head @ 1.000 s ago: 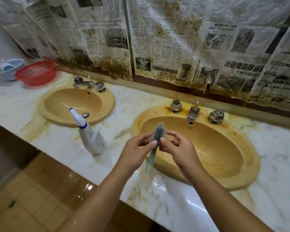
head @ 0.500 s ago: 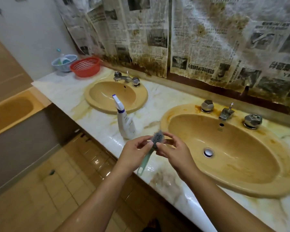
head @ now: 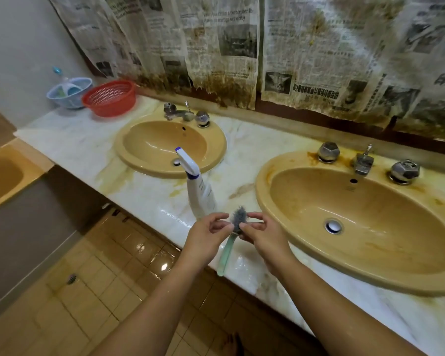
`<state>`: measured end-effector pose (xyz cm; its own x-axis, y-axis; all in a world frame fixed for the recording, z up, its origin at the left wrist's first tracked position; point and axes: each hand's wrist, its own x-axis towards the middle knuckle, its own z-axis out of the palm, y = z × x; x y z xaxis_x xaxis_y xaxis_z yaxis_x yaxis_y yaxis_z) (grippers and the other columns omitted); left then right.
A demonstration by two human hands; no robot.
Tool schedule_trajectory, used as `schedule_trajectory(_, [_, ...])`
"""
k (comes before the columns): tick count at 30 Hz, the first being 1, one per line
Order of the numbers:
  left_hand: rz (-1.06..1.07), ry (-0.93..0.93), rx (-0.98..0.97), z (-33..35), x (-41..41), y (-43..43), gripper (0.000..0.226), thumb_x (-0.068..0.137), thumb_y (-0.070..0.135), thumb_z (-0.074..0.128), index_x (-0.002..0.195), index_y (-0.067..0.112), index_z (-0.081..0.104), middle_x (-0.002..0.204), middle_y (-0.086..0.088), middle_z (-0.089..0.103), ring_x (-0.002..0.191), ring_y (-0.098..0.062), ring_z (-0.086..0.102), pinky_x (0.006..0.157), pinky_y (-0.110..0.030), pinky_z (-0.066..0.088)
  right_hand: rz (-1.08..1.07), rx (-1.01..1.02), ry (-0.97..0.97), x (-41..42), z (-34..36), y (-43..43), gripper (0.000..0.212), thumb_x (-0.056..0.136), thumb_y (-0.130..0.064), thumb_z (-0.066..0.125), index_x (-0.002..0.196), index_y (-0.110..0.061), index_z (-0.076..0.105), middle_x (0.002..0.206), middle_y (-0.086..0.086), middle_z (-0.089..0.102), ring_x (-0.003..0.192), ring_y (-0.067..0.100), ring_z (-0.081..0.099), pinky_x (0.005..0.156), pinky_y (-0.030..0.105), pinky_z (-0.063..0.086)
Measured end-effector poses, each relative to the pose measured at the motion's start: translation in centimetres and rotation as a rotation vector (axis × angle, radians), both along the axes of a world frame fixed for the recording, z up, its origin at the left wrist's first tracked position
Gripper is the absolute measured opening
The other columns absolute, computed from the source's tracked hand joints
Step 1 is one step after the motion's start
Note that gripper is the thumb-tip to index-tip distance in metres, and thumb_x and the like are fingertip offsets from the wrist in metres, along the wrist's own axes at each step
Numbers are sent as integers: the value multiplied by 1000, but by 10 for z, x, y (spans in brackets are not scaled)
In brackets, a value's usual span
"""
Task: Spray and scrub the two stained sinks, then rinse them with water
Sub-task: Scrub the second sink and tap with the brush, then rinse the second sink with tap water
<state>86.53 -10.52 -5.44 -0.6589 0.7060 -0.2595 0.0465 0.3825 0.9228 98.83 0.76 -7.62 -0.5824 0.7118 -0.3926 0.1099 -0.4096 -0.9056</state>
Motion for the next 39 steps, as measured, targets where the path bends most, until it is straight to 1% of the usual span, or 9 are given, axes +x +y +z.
schedule_trajectory(5, [105,65,-81,-17,-32,-5,11,91,37,75,98,29,73,93,7,73,89,-10,69,80,-28,55,-88,14,-148,-31,-15,-3,25,92,-14,76,114,-20,67,93,8,77,75,16,77,74,29,61])
schedule_trajectory(8, [225,114,-122,-27,-44,-9,24,88,40,76,88,21,63,86,2,66,78,-14,61,65,-27,45,-125,20,-202,-43,-22,-4,25,92,-18,76,116,-20,67,95,8,77,73,14,75,64,23,56])
schedule_trajectory(12, [270,127,-117,-41,-60,-10,54,79,44,85,111,24,46,109,-4,54,93,-20,59,75,-34,50,-169,1,-203,-52,-25,-7,23,95,-17,74,116,-19,66,97,7,77,73,13,75,61,19,55])
schedule_trajectory(17, [89,77,-36,-36,-78,2,87,81,44,84,146,29,30,133,2,50,96,2,66,72,-14,52,-191,-1,-180,-60,-26,-12,23,97,-18,71,119,-18,65,98,5,77,78,16,77,64,19,57])
schedule_trajectory(21, [8,156,-64,-31,-88,10,68,90,43,76,144,29,37,130,4,60,99,-4,66,66,-11,46,-190,33,-203,-61,-27,-14,22,98,-20,70,119,-20,65,102,3,76,82,14,76,66,19,57])
schedule_trajectory(25, [-90,122,-78,-30,-90,7,64,92,42,72,146,29,40,129,6,61,93,7,64,62,-8,46,-182,69,-196,-60,-30,-18,25,98,-16,69,123,-20,66,110,3,72,89,17,74,75,24,60])
schedule_trajectory(31, [-85,163,-89,-32,-88,1,68,87,49,75,144,33,40,128,11,56,105,-3,61,78,-20,49,-158,82,-186,-53,-32,-22,32,100,-20,67,131,-26,63,119,-9,69,93,15,74,87,31,62])
schedule_trajectory(36, [73,254,-34,-31,-58,-20,15,92,36,72,95,31,59,87,2,56,80,-17,57,66,-24,45,-129,140,-204,-35,-30,-24,32,102,-24,62,132,-34,61,123,-19,67,90,5,73,90,28,60])
schedule_trajectory(39, [-44,273,12,-26,-39,-19,7,99,30,63,93,31,68,83,8,66,80,-8,62,69,-22,50,-129,202,-207,-20,-25,-25,31,102,-15,58,126,-34,65,124,-21,67,97,3,70,91,25,58])
